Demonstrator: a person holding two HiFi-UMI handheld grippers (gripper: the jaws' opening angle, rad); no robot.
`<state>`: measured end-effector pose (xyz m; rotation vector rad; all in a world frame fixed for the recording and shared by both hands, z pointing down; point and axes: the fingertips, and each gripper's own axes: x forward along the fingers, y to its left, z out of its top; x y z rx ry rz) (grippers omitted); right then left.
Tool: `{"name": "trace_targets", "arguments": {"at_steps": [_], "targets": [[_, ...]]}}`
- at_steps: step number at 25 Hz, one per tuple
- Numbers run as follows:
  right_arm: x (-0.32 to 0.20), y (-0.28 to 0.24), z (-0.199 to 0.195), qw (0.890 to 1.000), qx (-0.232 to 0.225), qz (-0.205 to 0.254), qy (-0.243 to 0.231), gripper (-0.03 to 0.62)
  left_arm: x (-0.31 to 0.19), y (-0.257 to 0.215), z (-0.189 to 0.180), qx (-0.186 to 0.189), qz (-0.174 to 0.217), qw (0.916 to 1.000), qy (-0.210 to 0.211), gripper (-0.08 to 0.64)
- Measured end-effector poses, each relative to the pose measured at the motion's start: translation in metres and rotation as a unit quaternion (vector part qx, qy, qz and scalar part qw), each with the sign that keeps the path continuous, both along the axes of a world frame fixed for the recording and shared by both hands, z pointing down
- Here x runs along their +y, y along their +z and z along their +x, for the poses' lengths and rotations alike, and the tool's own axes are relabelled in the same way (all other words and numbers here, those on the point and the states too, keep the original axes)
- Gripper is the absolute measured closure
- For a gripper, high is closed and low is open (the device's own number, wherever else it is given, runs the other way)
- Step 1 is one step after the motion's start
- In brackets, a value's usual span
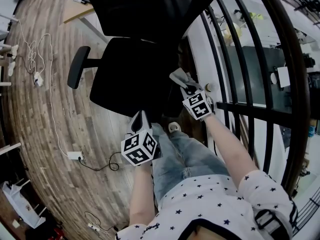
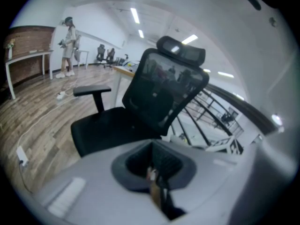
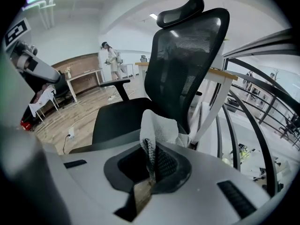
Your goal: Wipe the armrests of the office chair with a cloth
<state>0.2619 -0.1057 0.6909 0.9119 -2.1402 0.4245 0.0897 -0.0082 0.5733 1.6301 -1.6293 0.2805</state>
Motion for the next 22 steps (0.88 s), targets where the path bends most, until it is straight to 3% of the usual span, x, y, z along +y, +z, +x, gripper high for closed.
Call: {"name": "trace_targets", "arguments": {"at_steps": [22], "targets": [[0.069, -0.005, -0.028, 0.997, -0.008, -0.026, -0.068, 0.566, 0.019, -0.004, 0.004, -0.002, 0.001, 0.9999, -0.011, 0.552]]}}
